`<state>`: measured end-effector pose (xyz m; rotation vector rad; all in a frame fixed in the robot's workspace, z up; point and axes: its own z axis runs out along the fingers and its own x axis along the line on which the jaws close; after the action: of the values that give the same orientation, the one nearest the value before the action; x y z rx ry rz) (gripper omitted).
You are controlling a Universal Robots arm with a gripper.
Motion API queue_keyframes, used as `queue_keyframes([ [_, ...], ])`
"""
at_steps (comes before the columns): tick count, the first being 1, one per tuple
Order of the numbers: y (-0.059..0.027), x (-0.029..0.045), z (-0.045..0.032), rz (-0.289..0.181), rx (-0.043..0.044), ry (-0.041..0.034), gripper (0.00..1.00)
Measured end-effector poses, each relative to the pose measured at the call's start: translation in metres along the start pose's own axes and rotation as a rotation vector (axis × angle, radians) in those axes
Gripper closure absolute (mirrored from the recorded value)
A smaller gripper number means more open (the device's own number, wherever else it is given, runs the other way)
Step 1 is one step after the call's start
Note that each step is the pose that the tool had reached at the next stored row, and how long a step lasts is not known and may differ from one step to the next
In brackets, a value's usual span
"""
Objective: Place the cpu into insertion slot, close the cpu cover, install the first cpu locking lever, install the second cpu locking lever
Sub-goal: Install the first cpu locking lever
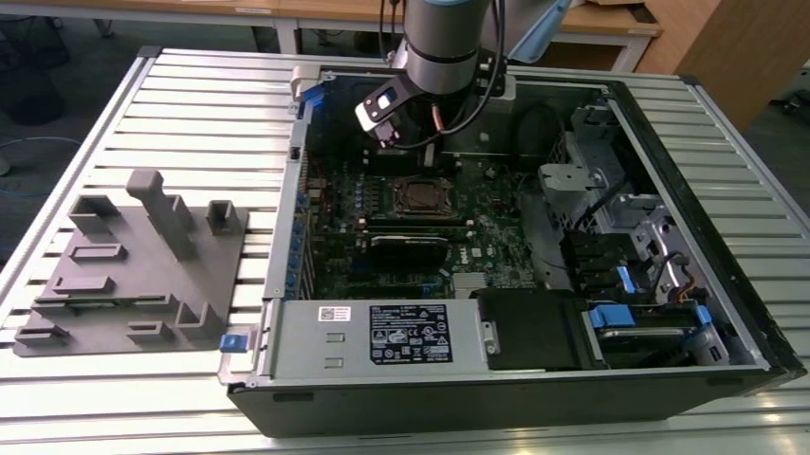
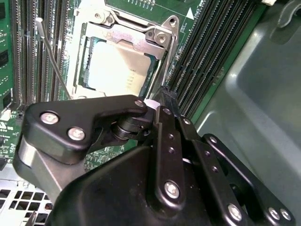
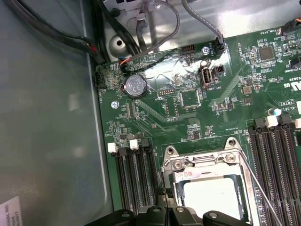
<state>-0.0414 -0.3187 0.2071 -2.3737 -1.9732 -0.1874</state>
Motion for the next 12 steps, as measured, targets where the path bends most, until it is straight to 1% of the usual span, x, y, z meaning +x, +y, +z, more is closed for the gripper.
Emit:
queue_keyframes([
  [5, 0.0001, 0.0002, -0.0013, 0.0, -0.0001, 0.0001, 0.9],
  [8, 0.0, 0.0001, -0.0014, 0.0, -0.0015, -0.0039, 0.9],
  [12, 0.0, 0.0002, -0.0014, 0.001, -0.0017, -0.0041, 0.9],
])
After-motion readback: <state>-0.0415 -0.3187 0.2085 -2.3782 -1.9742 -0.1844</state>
